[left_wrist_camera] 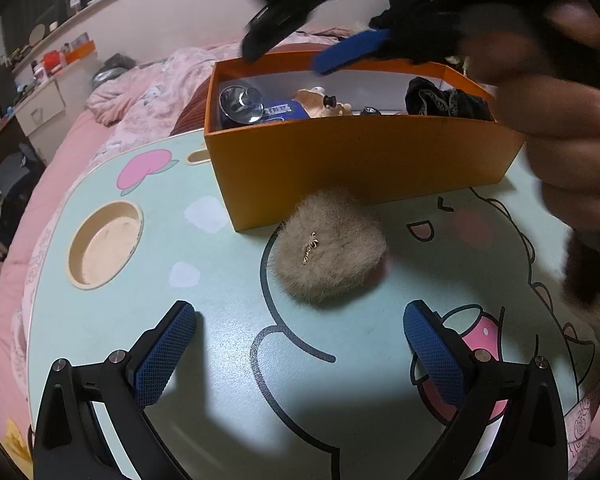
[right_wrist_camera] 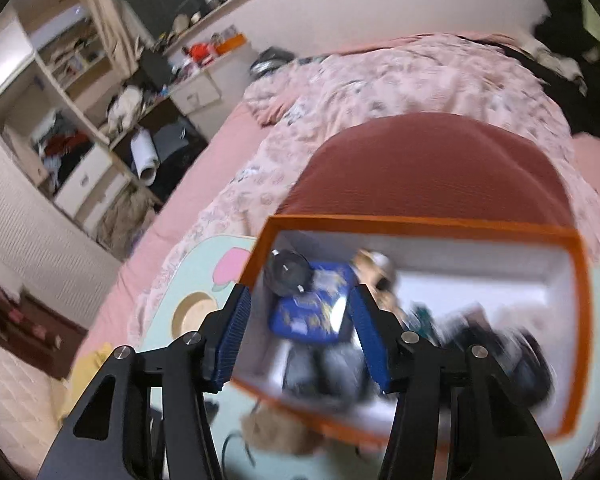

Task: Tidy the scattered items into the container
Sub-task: 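Reach the right gripper into the orange box and grasp the silver cup, then lift the silver cup out with the right gripper and set it on the table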

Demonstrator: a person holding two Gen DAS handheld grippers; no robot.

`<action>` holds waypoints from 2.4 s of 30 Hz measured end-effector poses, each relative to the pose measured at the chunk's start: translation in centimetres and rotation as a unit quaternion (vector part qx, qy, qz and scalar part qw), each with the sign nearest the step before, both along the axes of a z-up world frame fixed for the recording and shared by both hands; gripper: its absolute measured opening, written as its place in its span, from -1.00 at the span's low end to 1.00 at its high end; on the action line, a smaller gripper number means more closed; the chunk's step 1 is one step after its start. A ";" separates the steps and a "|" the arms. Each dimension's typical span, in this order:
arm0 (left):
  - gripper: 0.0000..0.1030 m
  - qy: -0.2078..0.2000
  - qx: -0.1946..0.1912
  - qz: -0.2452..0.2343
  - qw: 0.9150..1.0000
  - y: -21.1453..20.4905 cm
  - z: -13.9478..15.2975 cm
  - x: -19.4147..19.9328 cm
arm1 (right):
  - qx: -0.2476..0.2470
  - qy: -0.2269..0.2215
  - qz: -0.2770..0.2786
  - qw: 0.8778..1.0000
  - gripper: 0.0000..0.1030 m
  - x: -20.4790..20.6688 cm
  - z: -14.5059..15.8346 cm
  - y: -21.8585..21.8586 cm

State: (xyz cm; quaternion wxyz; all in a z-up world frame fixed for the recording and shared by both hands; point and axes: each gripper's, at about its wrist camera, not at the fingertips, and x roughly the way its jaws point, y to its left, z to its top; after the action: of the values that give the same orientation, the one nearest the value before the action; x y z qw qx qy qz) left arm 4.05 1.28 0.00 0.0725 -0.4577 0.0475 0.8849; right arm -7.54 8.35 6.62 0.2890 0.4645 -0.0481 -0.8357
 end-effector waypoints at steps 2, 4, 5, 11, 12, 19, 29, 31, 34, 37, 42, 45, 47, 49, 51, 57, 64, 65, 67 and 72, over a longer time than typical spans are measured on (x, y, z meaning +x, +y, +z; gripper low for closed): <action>1.00 0.000 0.001 0.000 1.000 0.1 0.0 0.1 | 0.022 -0.015 0.013 1.000 -0.06 -1.0 -0.7 -1.4; 1.00 0.000 0.001 0.000 1.000 0.1 0.0 0.1 | 0.039 -0.030 0.018 0.999 -0.33 -1.9 -1.4 -1.9; 1.00 0.000 0.001 0.000 1.000 0.0 0.0 0.1 | 0.049 -0.035 0.021 0.998 -0.42 -2.0 -1.8 -2.2; 1.00 0.000 0.002 0.000 1.000 0.0 -0.1 0.1 | 0.040 -0.054 0.043 0.997 -1.00 -2.4 -3.4 -2.2; 1.00 0.000 0.002 0.000 1.000 0.0 -0.1 0.1 | 0.035 -0.051 0.041 0.997 -1.00 -2.3 -3.3 -1.9; 1.00 0.001 0.002 0.000 1.000 -0.1 -0.1 0.1 | -0.055 0.011 0.018 0.998 -1.00 0.8 1.2 3.1; 1.00 0.001 0.003 0.001 1.000 -0.4 -0.1 0.2 | -0.052 0.008 0.004 0.999 -1.00 9.2 0.5 9.6; 1.00 0.002 0.004 0.003 1.000 -0.4 -0.1 0.3 | -0.042 -0.012 -0.009 0.999 -1.00 9.3 -1.4 10.1; 1.00 0.002 0.006 0.005 1.000 -0.5 -0.1 0.3 | -0.040 -0.012 -0.029 0.999 -0.99 9.3 -3.2 10.2; 1.00 0.004 0.013 0.010 1.000 -0.6 0.0 0.4 | -0.025 0.019 -0.036 0.999 -0.93 9.8 -3.5 9.7; 1.00 0.009 0.039 0.026 0.999 -1.6 0.2 0.3 | -0.010 0.009 -0.063 0.998 0.05 10.3 -4.5 10.5; 1.00 0.010 0.045 0.029 0.999 -1.8 0.2 0.1 | -0.016 0.021 -0.071 0.997 0.20 11.1 -4.6 11.6; 1.00 0.010 0.040 0.028 0.999 -1.7 0.2 0.0 | -0.017 0.034 -0.062 0.997 0.20 11.0 -3.6 11.4; 1.00 0.010 0.037 0.025 0.999 -1.7 0.1 0.0 | -0.034 0.063 -0.031 0.997 0.19 10.4 -1.0 10.4; 1.00 0.010 0.038 0.024 0.999 -1.8 0.1 0.0 | -0.027 0.094 -0.011 0.995 0.19 9.0 1.7 8.3; 1.00 0.012 0.046 0.025 0.999 -2.3 0.1 0.2 | 0.044 0.062 0.058 0.995 -0.47 0.7 2.0 0.2; 1.00 0.013 0.055 0.025 0.998 -2.6 0.1 0.1 | 0.109 0.013 0.083 0.990 -0.68 -3.0 -2.3 -4.4; 1.00 0.013 0.055 0.025 0.998 -2.6 0.1 0.1 | 0.112 0.012 0.079 0.991 -0.68 -3.2 -2.6 -4.4; 1.00 0.013 0.056 0.025 0.998 -2.6 0.1 0.1 | 0.120 0.015 0.074 0.990 -0.70 -3.6 -2.6 -4.5; 1.00 0.014 0.059 0.025 0.998 -2.6 0.1 0.1 | 0.102 -0.004 0.080 0.992 -0.95 -3.8 -2.9 -4.0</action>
State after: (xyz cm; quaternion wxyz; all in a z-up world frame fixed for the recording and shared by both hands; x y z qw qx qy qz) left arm 4.10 -1.34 0.14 0.0767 -0.4416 -0.0153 0.8938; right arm -11.30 4.34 3.76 0.3057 0.4970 0.0729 -0.8089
